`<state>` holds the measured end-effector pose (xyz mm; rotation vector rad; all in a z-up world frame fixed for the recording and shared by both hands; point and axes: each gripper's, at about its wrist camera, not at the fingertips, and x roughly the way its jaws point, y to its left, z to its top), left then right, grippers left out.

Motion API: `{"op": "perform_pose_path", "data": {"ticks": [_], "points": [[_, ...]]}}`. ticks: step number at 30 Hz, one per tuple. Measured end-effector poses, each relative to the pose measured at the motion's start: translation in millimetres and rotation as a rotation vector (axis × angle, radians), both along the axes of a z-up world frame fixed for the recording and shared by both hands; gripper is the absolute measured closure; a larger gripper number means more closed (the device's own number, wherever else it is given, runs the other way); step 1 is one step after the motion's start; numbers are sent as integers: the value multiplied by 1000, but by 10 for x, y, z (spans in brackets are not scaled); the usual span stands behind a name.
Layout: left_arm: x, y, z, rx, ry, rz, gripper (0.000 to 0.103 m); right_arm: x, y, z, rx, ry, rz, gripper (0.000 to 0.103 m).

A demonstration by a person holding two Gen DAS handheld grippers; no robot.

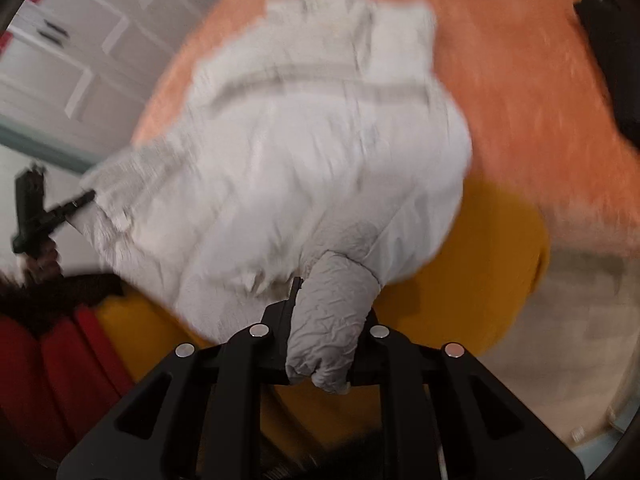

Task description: Fold large clothes

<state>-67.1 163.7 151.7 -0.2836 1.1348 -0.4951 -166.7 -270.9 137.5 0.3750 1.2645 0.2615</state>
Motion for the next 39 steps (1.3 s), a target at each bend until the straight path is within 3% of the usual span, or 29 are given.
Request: {"op": "perform_pose_path", "data": {"ticks": [6,11,15,21,26,31,35,39], "points": [[791,-111,333,-77,-223,99,98,697,-469,441,74,-334,-175,88],[1539,-220,226,-32,-283,183,96,1447,-705,252,124,-458,-326,87],[2096,-386,-106,24,-268,234,95,1892,-716,-20,107,-460,-385,87],[2734,-541,-642,112,-180,278,94,2403,-747,-414,77,-414,-474,85],[2946,-566,-1047,129,-116,292,92,2592,-740,-715,67,-361,-507,84],[3009,-620,-1268,150,-101,288,90,2684,-718,-997,47,-315,-520,83],[2973,-606,-1122,147,-97,327,89,2600,-847,-940,137,-299,-572,80],[2644,-448,-530,44,-209,337,77,2282,-905,-541,184,-434,-582,74]]}}
